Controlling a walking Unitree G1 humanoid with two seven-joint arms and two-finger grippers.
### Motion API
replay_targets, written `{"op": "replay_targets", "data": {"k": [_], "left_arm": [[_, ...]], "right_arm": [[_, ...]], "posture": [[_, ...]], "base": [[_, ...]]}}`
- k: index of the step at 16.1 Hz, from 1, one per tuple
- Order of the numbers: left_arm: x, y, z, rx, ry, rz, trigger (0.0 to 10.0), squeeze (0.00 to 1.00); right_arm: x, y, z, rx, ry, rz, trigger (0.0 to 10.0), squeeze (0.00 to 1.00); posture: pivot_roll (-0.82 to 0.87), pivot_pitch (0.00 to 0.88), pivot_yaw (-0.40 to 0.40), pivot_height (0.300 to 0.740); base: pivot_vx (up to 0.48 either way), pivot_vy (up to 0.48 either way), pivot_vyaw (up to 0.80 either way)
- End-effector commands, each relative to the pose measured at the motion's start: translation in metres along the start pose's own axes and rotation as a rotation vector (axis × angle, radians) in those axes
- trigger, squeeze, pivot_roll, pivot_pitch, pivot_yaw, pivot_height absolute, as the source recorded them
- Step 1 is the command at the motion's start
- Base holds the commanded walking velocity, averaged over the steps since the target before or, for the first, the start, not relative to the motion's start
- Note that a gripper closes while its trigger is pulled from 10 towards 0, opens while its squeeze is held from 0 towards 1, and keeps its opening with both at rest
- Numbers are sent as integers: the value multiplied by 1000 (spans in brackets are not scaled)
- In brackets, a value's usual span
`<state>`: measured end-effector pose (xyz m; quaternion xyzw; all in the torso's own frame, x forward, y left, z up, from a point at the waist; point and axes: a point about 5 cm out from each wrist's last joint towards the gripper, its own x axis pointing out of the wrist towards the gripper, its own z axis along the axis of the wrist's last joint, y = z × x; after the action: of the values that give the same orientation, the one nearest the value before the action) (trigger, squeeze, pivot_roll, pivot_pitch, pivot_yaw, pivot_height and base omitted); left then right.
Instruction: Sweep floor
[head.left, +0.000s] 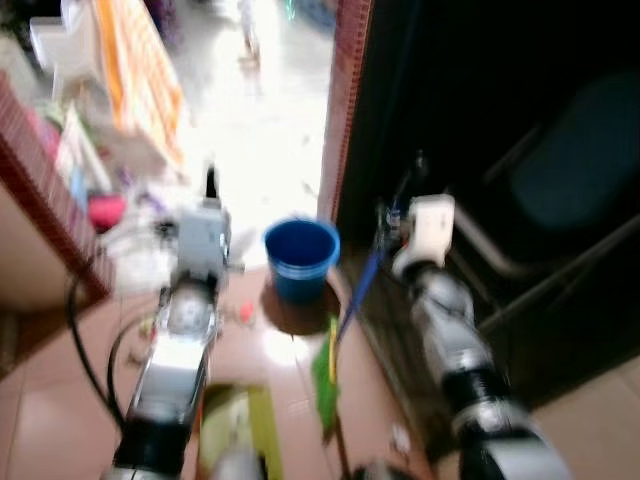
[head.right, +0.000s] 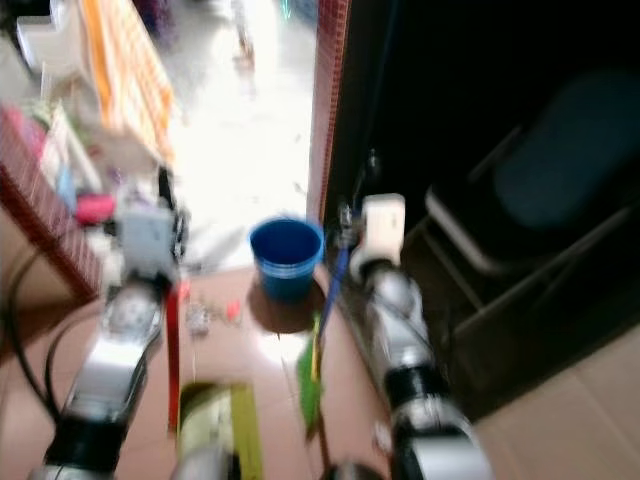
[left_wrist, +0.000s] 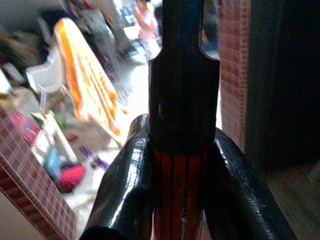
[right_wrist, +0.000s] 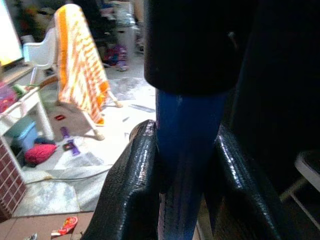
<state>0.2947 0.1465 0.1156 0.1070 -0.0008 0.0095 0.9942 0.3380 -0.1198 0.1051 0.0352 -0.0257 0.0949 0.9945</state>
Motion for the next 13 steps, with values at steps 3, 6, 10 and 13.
{"op": "replay_targets", "data": {"k": [3, 6, 10, 13], "left_arm": [[5, -20, -15, -30, 28, -112, 10000, 0], [10, -28, -20, -61, 37, -139, 10000, 0], [5, -44, -31, -33, 17, -298, 10000, 0], [0, -38, -40, -15, 43, -223, 10000, 0]], "right_arm": [[3, -8, 12, 5, -67, -93, 10000, 0], [-4, -13, 4, -15, -52, -151, 10000, 0], [-21, -19, -12, 7, -14, -223, 10000, 0], [-17, -16, -11, -7, -13, -183, 10000, 0]], "posture": [[-24, 0, 53, 740], [-45, 0, 69, 740], [-116, 0, 138, 740], [-72, 0, 88, 740]], "base": [[0, 0, 0], [0, 0, 0], [0, 0, 0], [0, 0, -267]]}}
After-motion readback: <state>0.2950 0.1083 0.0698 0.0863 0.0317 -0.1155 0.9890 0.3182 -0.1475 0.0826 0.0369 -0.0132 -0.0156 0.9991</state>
